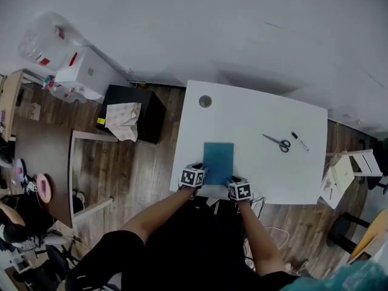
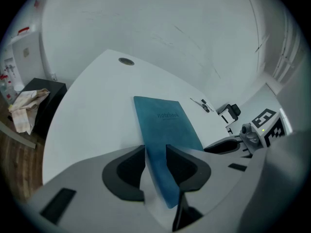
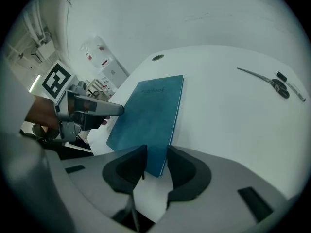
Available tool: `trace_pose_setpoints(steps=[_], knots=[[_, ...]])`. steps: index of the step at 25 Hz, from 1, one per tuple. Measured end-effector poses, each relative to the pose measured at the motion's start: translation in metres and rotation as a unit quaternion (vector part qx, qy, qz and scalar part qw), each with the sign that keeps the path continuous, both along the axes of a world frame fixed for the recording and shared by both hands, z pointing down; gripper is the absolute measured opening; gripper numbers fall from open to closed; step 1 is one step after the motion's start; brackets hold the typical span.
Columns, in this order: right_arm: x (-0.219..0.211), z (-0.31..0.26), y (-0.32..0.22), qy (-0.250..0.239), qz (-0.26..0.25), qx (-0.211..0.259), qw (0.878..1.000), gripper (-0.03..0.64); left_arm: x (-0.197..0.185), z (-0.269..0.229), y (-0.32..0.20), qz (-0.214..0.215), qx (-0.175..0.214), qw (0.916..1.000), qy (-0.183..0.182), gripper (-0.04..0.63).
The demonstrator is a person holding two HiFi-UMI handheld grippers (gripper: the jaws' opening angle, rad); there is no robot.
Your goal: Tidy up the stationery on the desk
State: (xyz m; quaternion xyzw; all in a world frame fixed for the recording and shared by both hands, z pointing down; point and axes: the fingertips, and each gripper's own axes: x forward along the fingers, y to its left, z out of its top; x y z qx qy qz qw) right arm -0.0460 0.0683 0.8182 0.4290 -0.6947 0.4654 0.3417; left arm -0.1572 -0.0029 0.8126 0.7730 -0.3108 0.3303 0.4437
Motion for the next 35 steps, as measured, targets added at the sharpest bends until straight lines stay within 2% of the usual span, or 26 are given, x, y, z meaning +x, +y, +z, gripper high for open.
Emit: trace_pose_setpoints(steps=[8,12,16,20,24,29,35], knots=[[0.007,-0.003,0.001,0.004,0.057,0.007,0.998,0.132,-0.004,0.000,0.011,0.003,-0.017,0.9995,0.028,0.140],[0.006,-0.002,-0.003,-0.001,0.049,0.000,0.999,0.135,-0.002,0.000,0.006,0.010,-0.019,0.9993,0.029,0.140],[0.006,-0.001,-0.009,-0.004,0.026,-0.012,1.000,0.133,0.013,-0.012,-0.009,0.020,0.008,0.9991,0.037,0.140],[0.003,-0.001,-0.015,-0.007,0.004,-0.028,1.000,0.133,0.010,-0.020,-0.020,0.030,0.015,0.9992,0.020,0.140],[0.005,-0.003,-0.011,-0.004,-0.003,-0.020,1.000,0.133,-0.006,-0.012,-0.009,0.015,-0.007,0.9999,-0.001,0.140],[0.004,-0.008,-0.026,-0.003,0.019,0.019,1.000,0.134,-0.012,0.002,-0.002,-0.010,-0.024,0.9996,-0.006,0.140],[0.002,-0.004,-0.026,0.006,0.012,0.005,1.000,0.133,-0.014,0.001,-0.001,-0.037,-0.034,0.9987,0.003,0.140]])
